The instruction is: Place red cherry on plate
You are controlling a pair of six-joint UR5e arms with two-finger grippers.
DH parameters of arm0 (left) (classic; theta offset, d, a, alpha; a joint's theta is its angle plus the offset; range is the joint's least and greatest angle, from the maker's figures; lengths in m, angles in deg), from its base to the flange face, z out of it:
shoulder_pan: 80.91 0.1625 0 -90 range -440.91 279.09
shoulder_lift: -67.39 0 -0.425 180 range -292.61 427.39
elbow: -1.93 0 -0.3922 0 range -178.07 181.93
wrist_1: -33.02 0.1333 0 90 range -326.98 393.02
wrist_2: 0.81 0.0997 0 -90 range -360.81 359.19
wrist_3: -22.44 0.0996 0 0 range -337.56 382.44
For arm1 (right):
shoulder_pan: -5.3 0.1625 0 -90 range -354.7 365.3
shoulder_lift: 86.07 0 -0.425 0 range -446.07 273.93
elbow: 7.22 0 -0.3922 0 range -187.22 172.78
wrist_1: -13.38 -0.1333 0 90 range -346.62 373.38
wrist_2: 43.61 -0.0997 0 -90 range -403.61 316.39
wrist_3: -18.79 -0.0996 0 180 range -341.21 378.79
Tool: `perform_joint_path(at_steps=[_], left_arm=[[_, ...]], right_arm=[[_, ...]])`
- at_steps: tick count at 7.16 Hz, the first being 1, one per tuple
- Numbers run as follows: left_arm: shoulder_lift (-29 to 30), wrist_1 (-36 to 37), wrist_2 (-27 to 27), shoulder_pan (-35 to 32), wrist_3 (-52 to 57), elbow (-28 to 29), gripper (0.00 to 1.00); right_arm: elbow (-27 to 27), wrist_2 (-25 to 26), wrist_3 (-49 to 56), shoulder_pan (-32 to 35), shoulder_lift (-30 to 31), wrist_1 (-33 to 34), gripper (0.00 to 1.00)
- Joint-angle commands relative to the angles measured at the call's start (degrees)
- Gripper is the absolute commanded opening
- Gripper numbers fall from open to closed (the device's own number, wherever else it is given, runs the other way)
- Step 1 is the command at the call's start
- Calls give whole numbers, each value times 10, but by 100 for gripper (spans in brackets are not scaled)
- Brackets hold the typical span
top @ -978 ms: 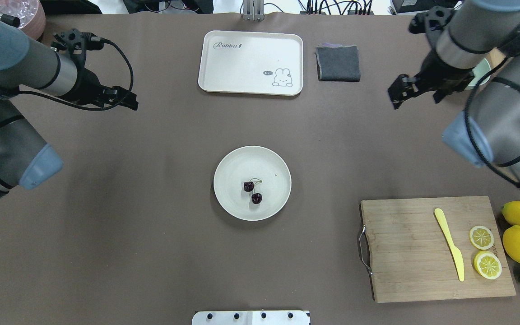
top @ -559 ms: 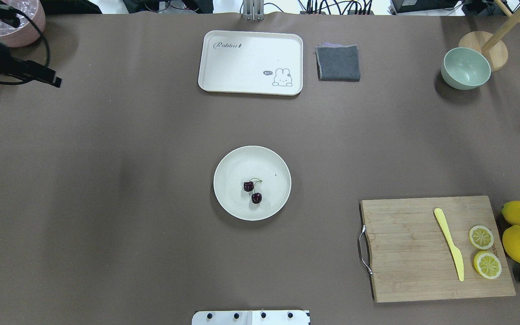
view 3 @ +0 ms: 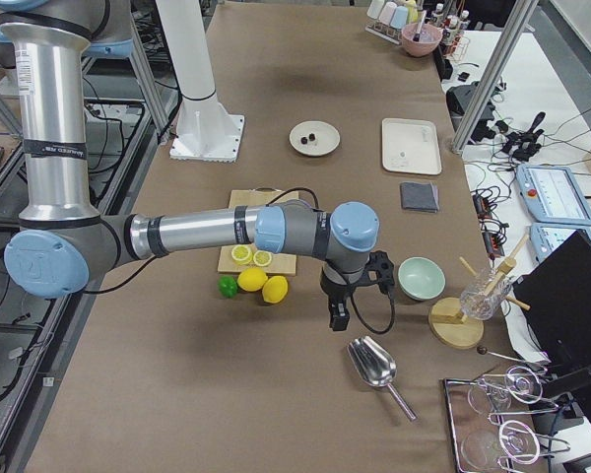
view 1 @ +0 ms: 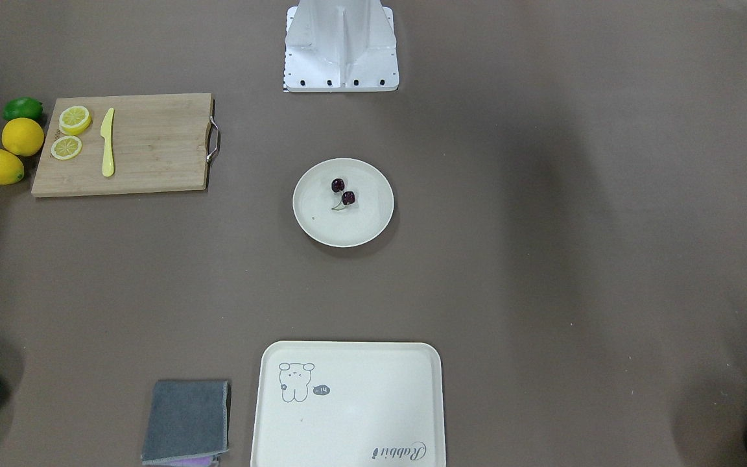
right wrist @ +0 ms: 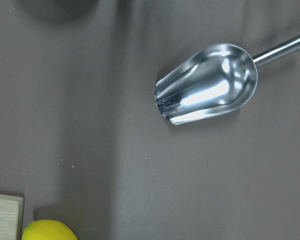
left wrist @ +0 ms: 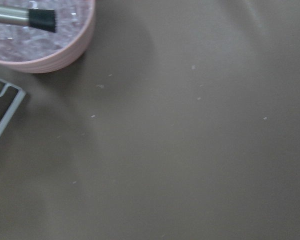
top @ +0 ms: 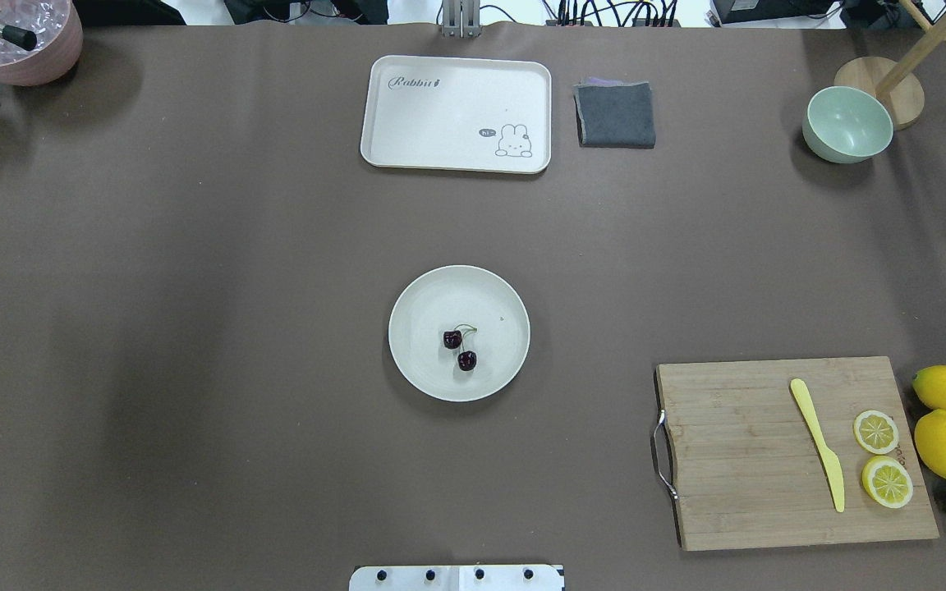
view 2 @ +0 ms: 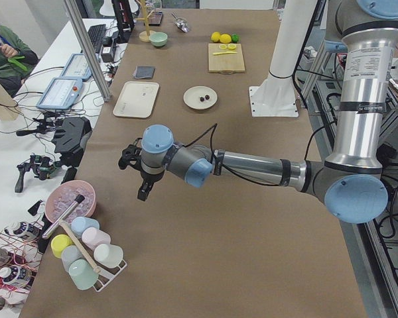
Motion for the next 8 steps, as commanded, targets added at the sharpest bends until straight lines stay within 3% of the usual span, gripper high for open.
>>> perform_joint_path(at_steps=[1, 2, 8], left_arm=[[-11, 107, -28, -98, 114, -12, 98], [-14, 145, -30, -109, 128, -25, 98], [-33, 147, -24, -102, 118, -22, 98]], right_arm=[[11, 1, 7, 10, 13, -1, 100], [9, -1, 5, 13, 10, -1, 100], [7, -24, -13, 13, 1, 0, 100]])
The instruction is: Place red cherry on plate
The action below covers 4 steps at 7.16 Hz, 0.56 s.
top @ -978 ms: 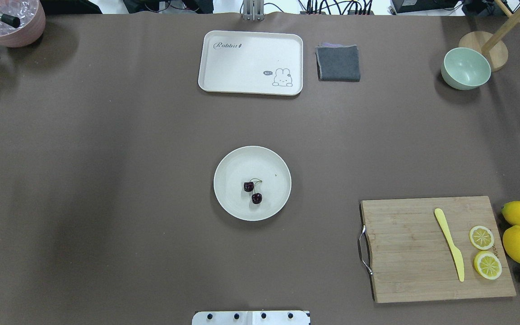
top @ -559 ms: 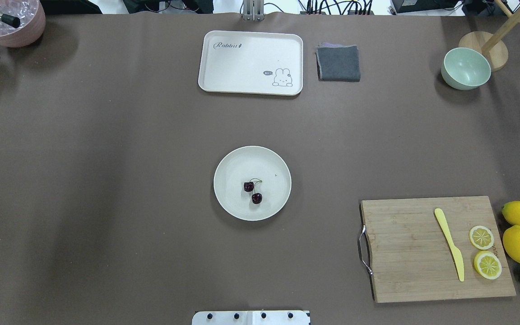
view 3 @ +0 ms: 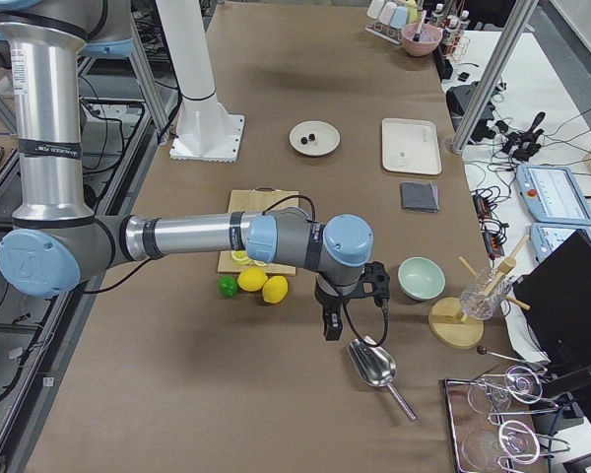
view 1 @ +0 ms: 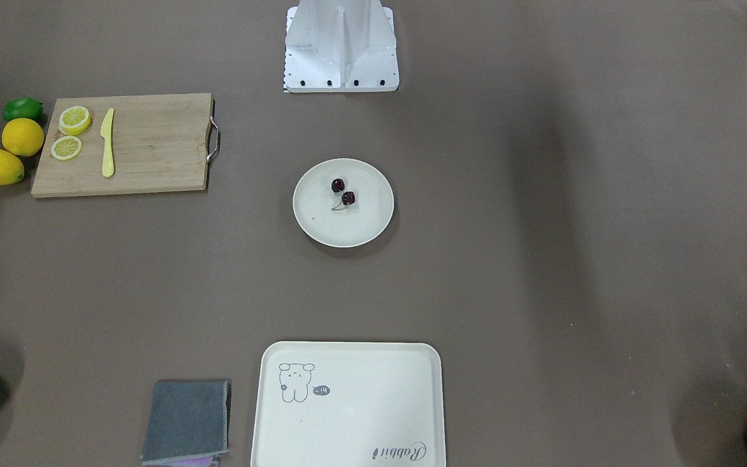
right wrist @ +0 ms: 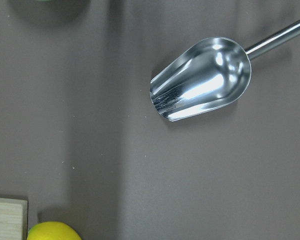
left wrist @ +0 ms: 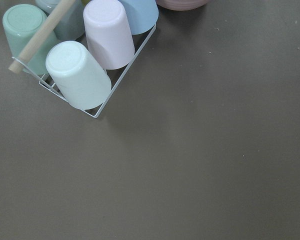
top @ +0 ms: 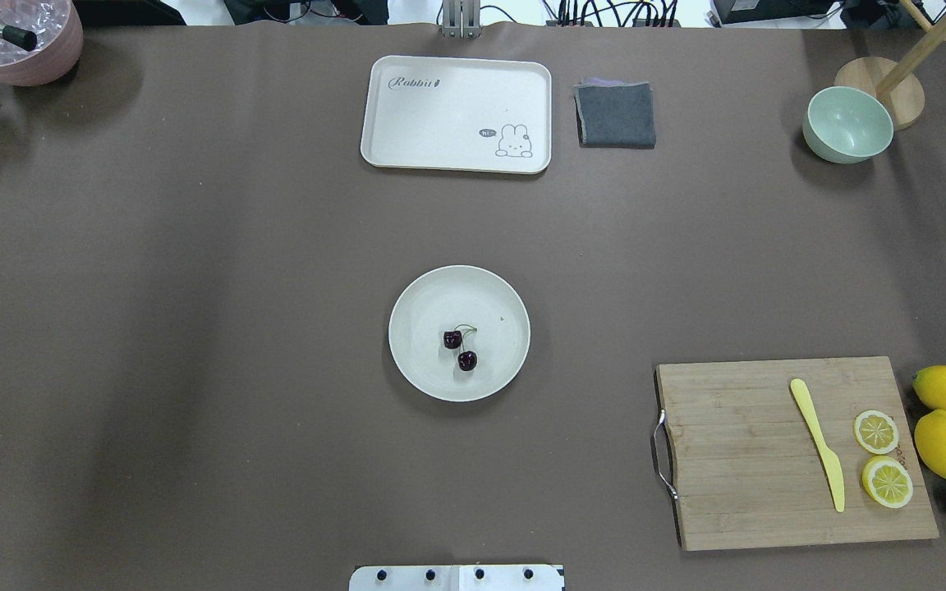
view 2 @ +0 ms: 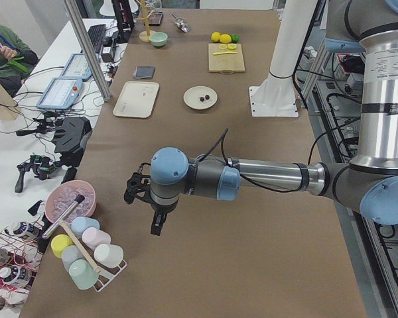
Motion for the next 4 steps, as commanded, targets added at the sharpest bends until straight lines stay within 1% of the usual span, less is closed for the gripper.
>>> perform_joint_path(at_steps=[1, 4], left_arm=[[-5, -2, 1, 1, -2, 2, 98], [-8, -3, 0, 1, -2, 1, 98]], right_arm=[[0, -4, -1, 1, 1, 1, 100], [-1, -6, -1, 1, 4, 2, 100]])
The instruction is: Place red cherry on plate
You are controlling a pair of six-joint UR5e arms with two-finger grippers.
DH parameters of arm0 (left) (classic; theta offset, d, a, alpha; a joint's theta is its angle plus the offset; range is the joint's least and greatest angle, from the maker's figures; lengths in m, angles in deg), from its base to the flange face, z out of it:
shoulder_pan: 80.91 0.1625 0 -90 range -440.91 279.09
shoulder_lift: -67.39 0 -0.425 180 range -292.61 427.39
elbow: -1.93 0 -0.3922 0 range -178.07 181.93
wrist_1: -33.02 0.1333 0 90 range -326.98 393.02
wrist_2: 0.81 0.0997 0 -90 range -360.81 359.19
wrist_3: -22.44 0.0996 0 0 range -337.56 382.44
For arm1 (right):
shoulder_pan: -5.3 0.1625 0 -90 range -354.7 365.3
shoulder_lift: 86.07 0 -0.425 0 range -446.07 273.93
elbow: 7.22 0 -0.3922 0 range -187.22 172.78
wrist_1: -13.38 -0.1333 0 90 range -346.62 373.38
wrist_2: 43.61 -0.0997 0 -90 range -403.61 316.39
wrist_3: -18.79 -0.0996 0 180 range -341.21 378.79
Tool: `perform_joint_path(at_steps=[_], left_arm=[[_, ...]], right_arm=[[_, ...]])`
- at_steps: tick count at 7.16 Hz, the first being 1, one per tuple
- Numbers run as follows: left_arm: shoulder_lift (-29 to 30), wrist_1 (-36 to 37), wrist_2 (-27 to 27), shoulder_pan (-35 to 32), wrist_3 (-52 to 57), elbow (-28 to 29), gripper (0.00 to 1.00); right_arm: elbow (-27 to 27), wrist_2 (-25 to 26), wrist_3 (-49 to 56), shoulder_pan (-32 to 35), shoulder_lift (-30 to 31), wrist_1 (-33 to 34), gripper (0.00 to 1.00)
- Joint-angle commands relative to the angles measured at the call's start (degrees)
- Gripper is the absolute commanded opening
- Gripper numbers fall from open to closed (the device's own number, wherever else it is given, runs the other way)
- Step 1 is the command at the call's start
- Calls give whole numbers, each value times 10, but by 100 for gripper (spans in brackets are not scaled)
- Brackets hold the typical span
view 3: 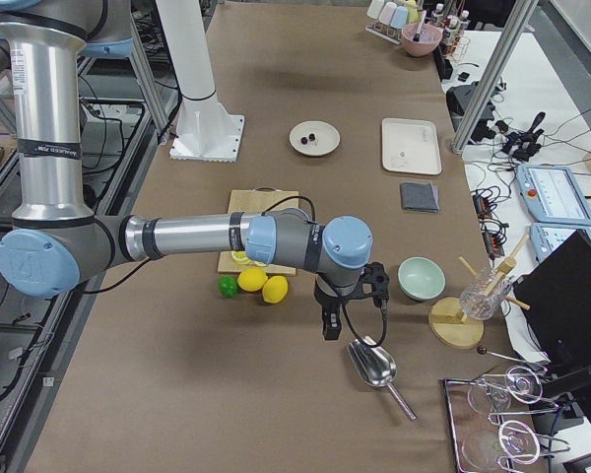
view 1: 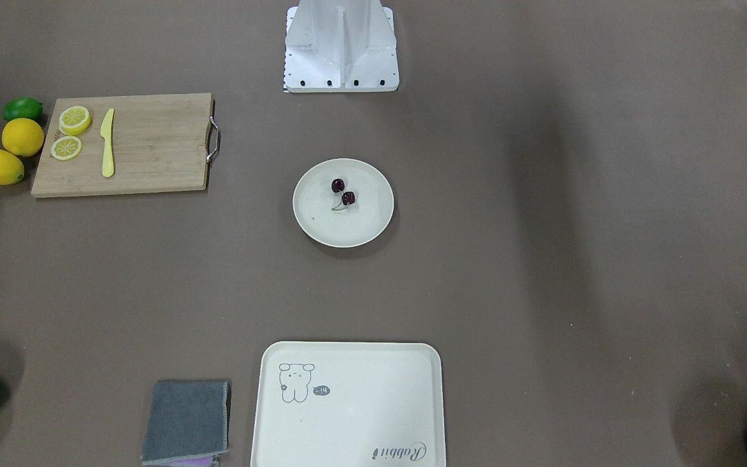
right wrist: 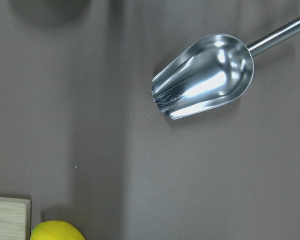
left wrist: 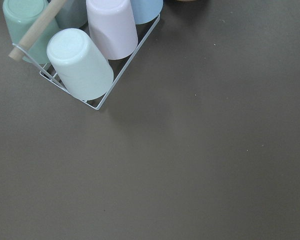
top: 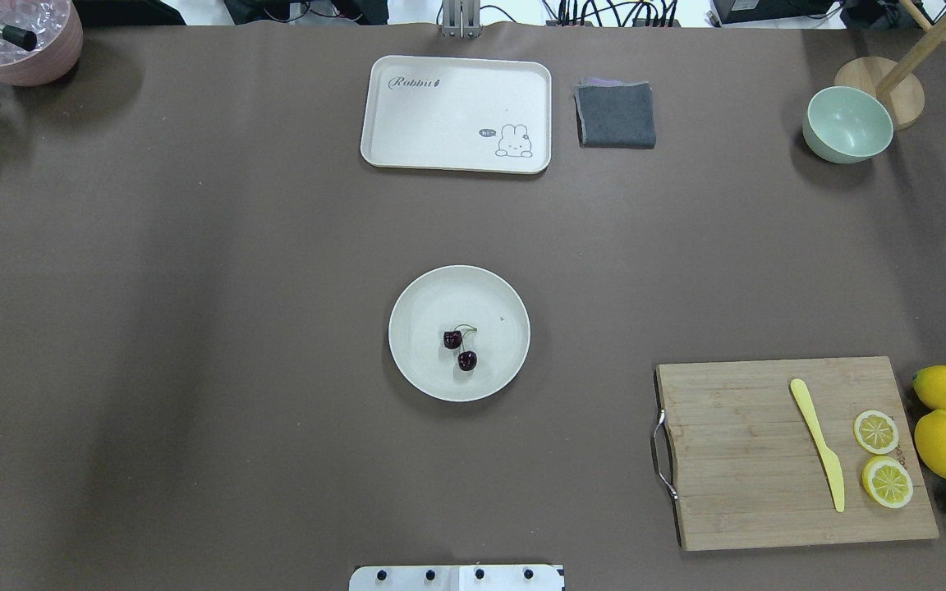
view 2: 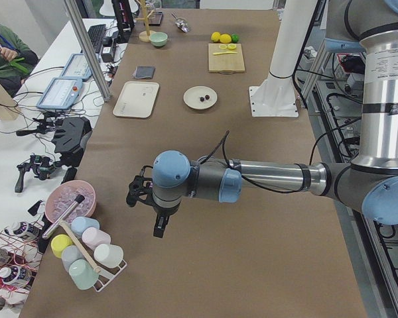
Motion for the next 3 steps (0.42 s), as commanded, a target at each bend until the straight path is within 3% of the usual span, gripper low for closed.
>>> perform_joint_path(at_steps=[1, 3], left_arm=[[0, 0, 1, 0, 0, 0, 98], [-1, 0, 1, -1, 0, 1, 98]], right_arm=[[-2, -1, 0, 1, 2, 0, 100], [-7, -5, 0, 1, 5, 1, 100]])
